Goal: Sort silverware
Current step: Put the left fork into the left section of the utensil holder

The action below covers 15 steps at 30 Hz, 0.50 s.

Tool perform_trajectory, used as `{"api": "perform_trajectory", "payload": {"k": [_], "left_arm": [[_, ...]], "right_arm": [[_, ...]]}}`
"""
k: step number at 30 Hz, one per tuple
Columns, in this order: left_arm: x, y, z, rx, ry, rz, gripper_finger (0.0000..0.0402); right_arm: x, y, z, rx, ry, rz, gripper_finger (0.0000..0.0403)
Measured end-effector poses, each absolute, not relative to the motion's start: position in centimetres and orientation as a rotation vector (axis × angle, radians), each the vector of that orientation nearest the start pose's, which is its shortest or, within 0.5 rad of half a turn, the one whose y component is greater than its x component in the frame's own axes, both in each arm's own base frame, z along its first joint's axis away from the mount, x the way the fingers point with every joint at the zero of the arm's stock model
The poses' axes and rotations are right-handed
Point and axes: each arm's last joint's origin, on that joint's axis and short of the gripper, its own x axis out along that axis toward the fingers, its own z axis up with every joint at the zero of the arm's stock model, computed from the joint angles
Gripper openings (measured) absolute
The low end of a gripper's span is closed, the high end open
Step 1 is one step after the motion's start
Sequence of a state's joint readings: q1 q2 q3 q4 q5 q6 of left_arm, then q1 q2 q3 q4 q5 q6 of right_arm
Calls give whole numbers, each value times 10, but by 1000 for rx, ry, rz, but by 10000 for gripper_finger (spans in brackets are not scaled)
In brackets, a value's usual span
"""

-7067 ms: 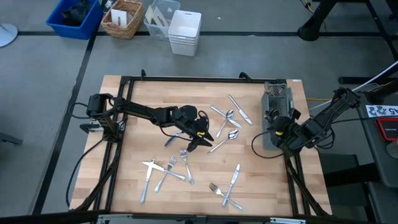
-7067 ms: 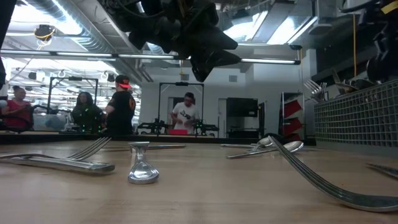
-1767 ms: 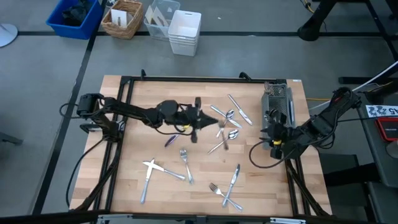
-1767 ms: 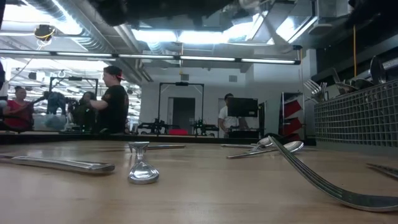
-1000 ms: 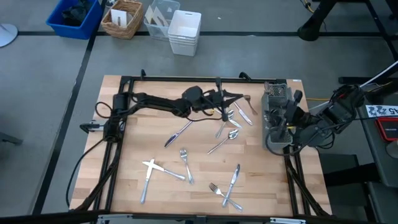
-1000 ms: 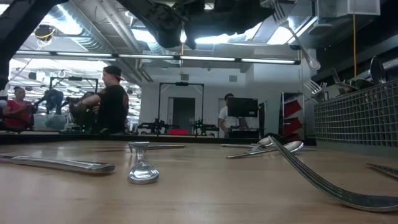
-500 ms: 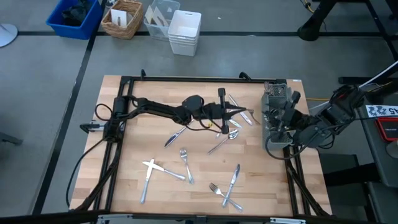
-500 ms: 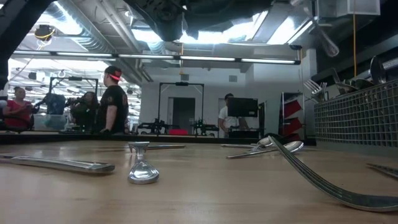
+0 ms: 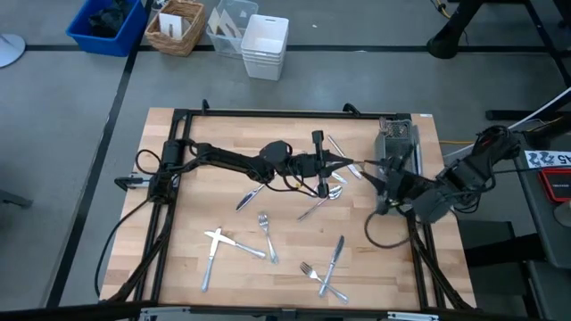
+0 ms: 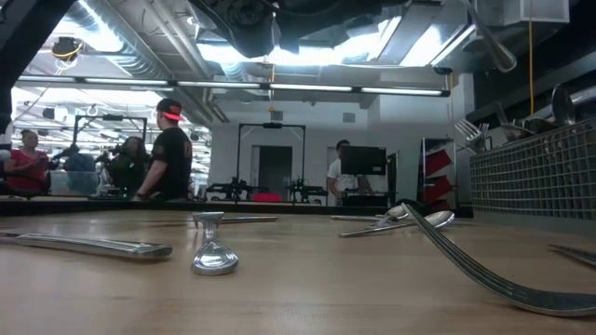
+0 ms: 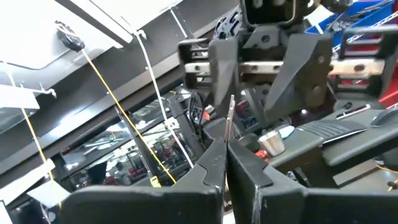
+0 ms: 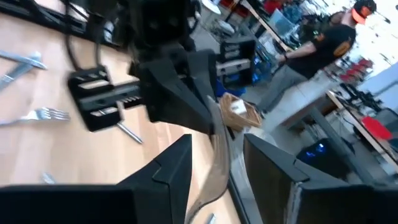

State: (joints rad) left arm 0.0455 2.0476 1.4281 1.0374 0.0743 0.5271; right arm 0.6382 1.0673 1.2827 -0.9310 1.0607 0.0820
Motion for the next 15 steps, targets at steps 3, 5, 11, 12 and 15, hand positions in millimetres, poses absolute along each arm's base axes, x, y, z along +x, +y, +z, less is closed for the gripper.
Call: {"api": "perform_trajectory", "payload": {"k": [3, 5, 11, 12, 15], "left_arm": [[464, 15, 284, 548, -417, 76, 0], [464, 14, 284, 548, -416, 73, 0], [464, 13, 283, 568, -412, 74, 0], [464, 13, 283, 569, -412, 76, 0], [464, 13, 283, 570, -409, 77, 0]], "right_arm": [[168, 80, 390, -451, 487, -446, 147], [171, 76, 390, -434, 504, -440, 147], [178, 65, 388, -380, 548, -404, 136], [179, 64, 388, -375, 553, -399, 127], [180, 61, 388, -387, 567, -390, 87]]}}
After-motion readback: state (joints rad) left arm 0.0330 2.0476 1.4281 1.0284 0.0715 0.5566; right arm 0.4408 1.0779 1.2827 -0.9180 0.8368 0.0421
